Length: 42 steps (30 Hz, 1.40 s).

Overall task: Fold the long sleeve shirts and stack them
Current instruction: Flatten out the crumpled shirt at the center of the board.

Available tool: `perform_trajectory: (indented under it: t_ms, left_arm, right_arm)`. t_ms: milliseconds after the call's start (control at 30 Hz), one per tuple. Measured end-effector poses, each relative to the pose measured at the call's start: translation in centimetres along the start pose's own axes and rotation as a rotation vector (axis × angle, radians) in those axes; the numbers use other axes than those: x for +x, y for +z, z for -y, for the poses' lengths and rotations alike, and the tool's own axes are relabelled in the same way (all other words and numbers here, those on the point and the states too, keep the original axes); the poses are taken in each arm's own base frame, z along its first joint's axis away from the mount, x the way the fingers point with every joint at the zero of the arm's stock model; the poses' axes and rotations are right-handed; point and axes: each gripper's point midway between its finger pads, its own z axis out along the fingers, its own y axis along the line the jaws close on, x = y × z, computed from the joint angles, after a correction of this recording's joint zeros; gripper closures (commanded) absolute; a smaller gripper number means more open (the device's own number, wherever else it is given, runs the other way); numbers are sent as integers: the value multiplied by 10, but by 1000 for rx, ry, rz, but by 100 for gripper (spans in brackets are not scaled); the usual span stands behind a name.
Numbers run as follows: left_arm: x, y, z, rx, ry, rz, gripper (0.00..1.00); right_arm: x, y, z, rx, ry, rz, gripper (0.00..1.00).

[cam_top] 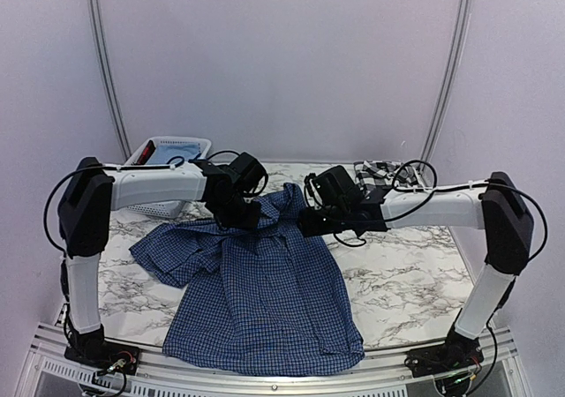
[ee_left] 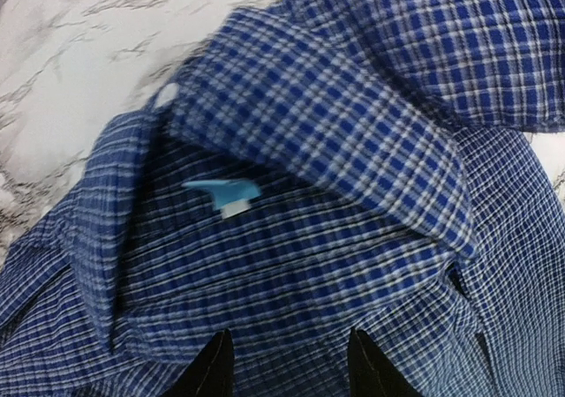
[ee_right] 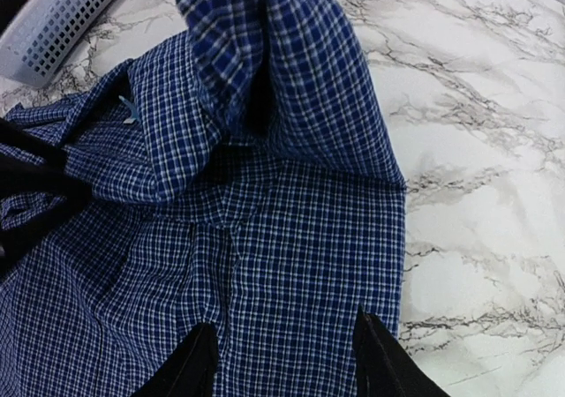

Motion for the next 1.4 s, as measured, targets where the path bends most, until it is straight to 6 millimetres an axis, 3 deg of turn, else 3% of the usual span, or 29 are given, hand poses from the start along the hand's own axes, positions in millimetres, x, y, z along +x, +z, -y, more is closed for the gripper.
perform_trajectory:
  t_ms: [200, 300, 433, 533, 633, 733, 867, 1067, 1233, 1300, 1333, 1367, 1400]
  left_arm:
    - [-3, 27, 31, 21, 107, -3, 39]
    - [-8, 33, 36, 3, 141, 14, 32]
    - [-14, 42, 38, -37, 171, 40, 31]
    - [-16, 45, 35, -83, 192, 58, 43]
    - [-22, 46, 30, -129, 203, 80, 77]
    - [-32, 44, 28, -160, 214, 113, 98]
    - [-56, 34, 27, -183, 205, 171, 100]
    - [-121, 6, 22, -194, 171, 318, 100]
    - [-164, 8, 11, -173, 146, 403, 84]
    - [-177, 16, 6, -160, 131, 423, 67]
    - [-182, 23, 4, -150, 122, 429, 50]
    - [-184, 28, 1, -144, 121, 428, 40]
    - [-187, 35, -2, -135, 103, 428, 33]
  right_arm:
    - [-13, 5, 23, 21, 36, 43, 52]
    - [-9, 2, 37, 40, 49, 43, 52]
    - [-3, 0, 41, 48, 49, 34, 52]
    - [-4, -3, 41, 44, 48, 41, 53]
    - [-9, -9, 40, 37, 51, 57, 53]
    - [-14, -15, 38, 30, 53, 74, 53]
    - [-18, -19, 37, 24, 51, 86, 53]
    - [-17, -19, 37, 21, 40, 84, 53]
    - [-16, -16, 35, 11, 34, 79, 53]
    - [-13, -12, 34, 6, 31, 69, 53]
    - [-10, -8, 34, 7, 29, 59, 53]
    - [-7, -5, 35, 9, 28, 49, 53]
    - [-2, 0, 36, 12, 25, 34, 53]
